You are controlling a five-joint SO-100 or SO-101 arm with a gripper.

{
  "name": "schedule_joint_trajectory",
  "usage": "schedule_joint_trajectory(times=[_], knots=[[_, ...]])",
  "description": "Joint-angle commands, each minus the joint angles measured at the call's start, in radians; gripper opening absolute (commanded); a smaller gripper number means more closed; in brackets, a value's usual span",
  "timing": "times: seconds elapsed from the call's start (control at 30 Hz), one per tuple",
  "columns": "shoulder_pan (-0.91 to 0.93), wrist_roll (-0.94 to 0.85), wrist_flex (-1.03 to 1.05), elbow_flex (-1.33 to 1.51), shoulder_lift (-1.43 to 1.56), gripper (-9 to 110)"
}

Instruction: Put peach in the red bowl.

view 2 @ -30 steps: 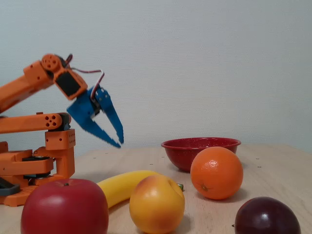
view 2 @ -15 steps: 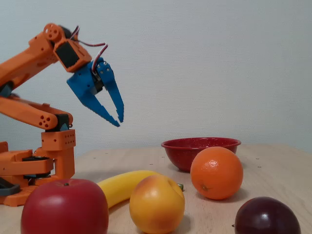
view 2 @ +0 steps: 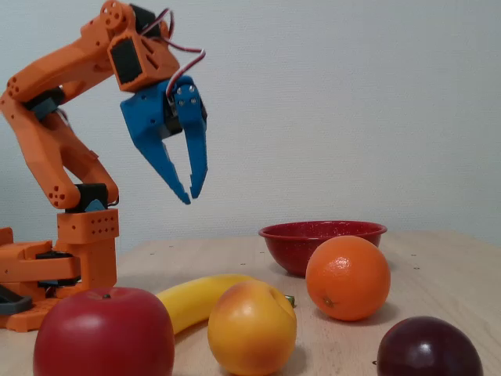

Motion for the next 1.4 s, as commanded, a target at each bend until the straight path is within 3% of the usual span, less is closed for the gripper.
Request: schedule_joint_trajectory(times=[0.0, 0.63, 0.9, 1.37], knots=[[0.049, -0.055, -0.006, -0.129, -0.032, 0], [0.288, -0.183, 0.080, -0.523, -0.506, 0], [0.316, -0.239, 0.161, -0.664, -0.655, 23], [0.342, -0.503, 0.098, -0.638, -0.779, 42]])
